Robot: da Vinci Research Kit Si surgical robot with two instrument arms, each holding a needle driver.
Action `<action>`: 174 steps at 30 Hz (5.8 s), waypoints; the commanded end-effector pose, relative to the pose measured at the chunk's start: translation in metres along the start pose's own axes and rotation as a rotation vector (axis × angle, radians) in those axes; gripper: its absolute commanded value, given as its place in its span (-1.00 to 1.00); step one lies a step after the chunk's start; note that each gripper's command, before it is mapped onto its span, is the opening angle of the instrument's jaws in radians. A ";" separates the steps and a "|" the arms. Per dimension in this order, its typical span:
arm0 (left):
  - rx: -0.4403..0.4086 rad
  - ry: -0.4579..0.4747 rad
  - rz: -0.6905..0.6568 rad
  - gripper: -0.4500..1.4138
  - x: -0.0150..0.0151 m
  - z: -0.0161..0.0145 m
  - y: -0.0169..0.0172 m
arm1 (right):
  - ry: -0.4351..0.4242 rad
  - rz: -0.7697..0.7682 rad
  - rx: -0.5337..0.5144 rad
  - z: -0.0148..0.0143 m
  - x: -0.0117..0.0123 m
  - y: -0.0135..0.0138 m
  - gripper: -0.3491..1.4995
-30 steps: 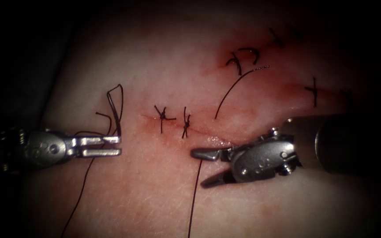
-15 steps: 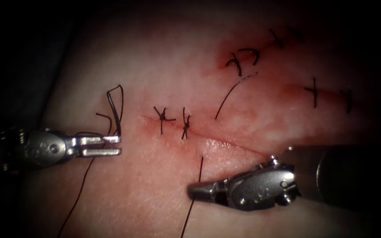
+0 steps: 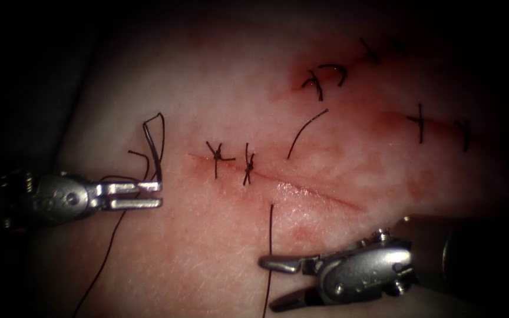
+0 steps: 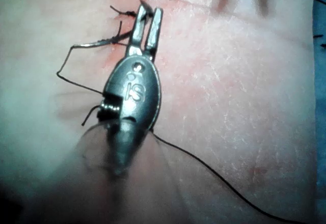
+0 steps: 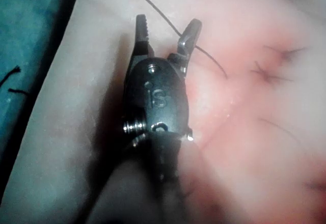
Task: Wound Closure
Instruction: Adjust the suture tail, then set down the needle with the left gripper, then grasp a long length of suture with the left gripper.
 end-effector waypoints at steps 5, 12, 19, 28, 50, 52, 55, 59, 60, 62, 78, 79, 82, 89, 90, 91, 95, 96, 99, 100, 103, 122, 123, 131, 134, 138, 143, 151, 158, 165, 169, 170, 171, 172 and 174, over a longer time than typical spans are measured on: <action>0.000 0.001 0.000 -1.00 -0.0009 0.0008 0.0001 | 0.027 0.506 -0.180 -0.0045 -0.0038 0.0028 0.69; -0.003 -0.003 0.000 -1.00 -0.0009 0.0009 0.0001 | 0.131 1.003 -0.357 -0.0041 -0.0061 0.0073 0.67; -0.005 -0.005 0.001 -1.00 -0.0009 0.0010 0.0002 | 0.127 1.149 -0.495 -0.0024 -0.0090 0.0106 0.62; -0.009 -0.008 0.001 -1.00 -0.0009 0.0010 0.0003 | 0.125 1.223 -0.560 -0.0006 -0.0112 0.0136 0.58; -0.011 -0.010 0.002 -1.00 -0.0009 0.0010 0.0003 | 0.174 1.190 -0.571 0.0016 -0.0113 0.0144 -1.00; -0.011 -0.010 0.002 -1.00 -0.0009 0.0010 0.0003 | 0.198 1.162 -0.587 0.0014 -0.0108 0.0145 -1.00; -0.011 -0.010 0.002 -1.00 -0.0009 0.0011 0.0003 | 0.191 1.093 -0.606 0.0014 -0.0097 0.0144 -1.00; -0.011 -0.010 0.002 -1.00 -0.0010 0.0011 0.0003 | 0.194 1.004 -0.591 0.0018 -0.0087 0.0142 -1.00; -0.011 -0.011 0.002 -1.00 -0.0010 0.0011 0.0003 | 0.187 0.969 -0.589 0.0019 -0.0083 0.0141 -1.00; -0.013 -0.012 0.002 -1.00 -0.0010 0.0012 0.0003 | 0.177 0.930 -0.589 0.0020 -0.0079 0.0138 -1.00; 0.146 -0.148 -0.019 -1.00 -0.0045 0.0040 -0.0050 | 0.136 0.878 -0.547 0.0017 -0.0068 0.0132 0.74; 0.156 -0.160 -0.022 -1.00 -0.0050 0.0044 -0.0055 | 0.138 0.873 -0.546 0.0014 -0.0066 0.0131 0.76; 0.179 -0.180 -0.028 -1.00 -0.0067 0.0059 -0.0072 | 0.130 0.842 -0.536 0.0004 -0.0060 0.0128 0.72; 0.205 -0.215 -0.033 -1.00 -0.0112 0.0088 -0.0110 | 0.129 0.802 -0.487 -0.0045 -0.0050 0.0120 0.69; 0.202 -0.223 -0.040 -1.00 -0.0118 0.0094 -0.0116 | 0.132 0.803 -0.487 -0.0052 -0.0050 0.0119 0.69; 0.197 -0.230 -0.047 -1.00 -0.0123 0.0098 -0.0120 | 0.127 0.792 -0.490 -0.0060 -0.0049 0.0117 0.71; 0.168 -0.271 -0.076 -1.00 -0.0142 0.0125 -0.0137 | 0.120 0.776 -0.471 -0.0097 -0.0052 0.0107 0.74; 0.158 -0.277 -0.083 -1.00 -0.0144 0.0131 -0.0139 | 0.119 0.775 -0.468 -0.0101 -0.0052 0.0106 0.78; 0.116 -0.296 -0.110 -0.69 -0.0148 0.0151 -0.0141 | 0.104 0.724 -0.466 -0.0112 -0.0055 0.0108 0.82; 0.105 -0.299 -0.123 -0.37 -0.0149 0.0157 -0.0140 | 0.096 0.708 -0.472 -0.0114 -0.0057 0.0109 0.85; 0.070 -0.316 -0.163 0.12 -0.0147 0.0175 -0.0135 | 0.074 0.683 -0.494 -0.0111 -0.0059 0.0112 0.96; -0.108 -0.314 -0.158 0.64 -0.0074 0.0099 -0.0053 | 0.067 0.642 -0.514 -0.0095 -0.0048 0.0106 0.85; -0.122 -0.321 -0.145 0.57 -0.0072 0.0097 -0.0043 | 0.065 0.642 -0.512 -0.0094 -0.0048 0.0106 0.85; -0.228 -0.251 0.199 0.01 -0.0059 0.0099 0.0042 | 0.071 0.635 -0.508 -0.0094 -0.0048 0.0099 0.85; -0.290 -0.250 0.292 -0.12 -0.0062 0.0101 0.0062 | 0.072 0.633 -0.509 -0.0093 -0.0048 0.0097 0.85; -0.376 -0.204 0.413 -0.15 -0.0064 0.0105 0.0086 | 0.073 0.631 -0.509 -0.0093 -0.0050 0.0096 0.83; -0.420 -0.142 0.529 -0.19 -0.0060 0.0112 0.0119 | 0.069 0.625 -0.508 -0.0092 -0.0055 0.0093 0.80; -0.456 -0.100 0.558 -0.04 -0.0049 0.0119 0.0136 | 0.067 0.620 -0.507 -0.0091 -0.0061 0.0091 0.76; -0.434 -0.074 0.563 0.08 -0.0036 0.0115 0.0138 | 0.061 0.613 -0.500 -0.0090 -0.0066 0.0086 0.72; -0.427 -0.051 0.582 -0.06 -0.0032 0.0122 0.0151 | 0.057 0.610 -0.498 -0.0089 -0.0067 0.0084 0.71; -0.429 -0.043 0.585 -0.01 -0.0033 0.0127 0.0151 | 0.057 0.609 -0.500 -0.0087 -0.0067 0.0083 0.69; -0.429 -0.042 0.585 -0.06 -0.0034 0.0129 0.0150 | 0.057 0.608 -0.501 -0.0085 -0.0067 0.0081 0.69; -0.429 -0.040 0.585 -0.13 -0.0034 0.0129 0.0150 | 0.056 0.606 -0.501 -0.0083 -0.0067 0.0078 0.67; -0.430 -0.037 0.592 -0.28 -0.0035 0.0130 0.0149 | 0.049 0.604 -0.493 -0.0081 -0.0067 0.0076 0.65; -0.443 -0.038 0.599 -0.80 -0.0036 0.0130 0.0149 | 0.040 0.594 -0.449 -0.0076 -0.0065 0.0068 0.65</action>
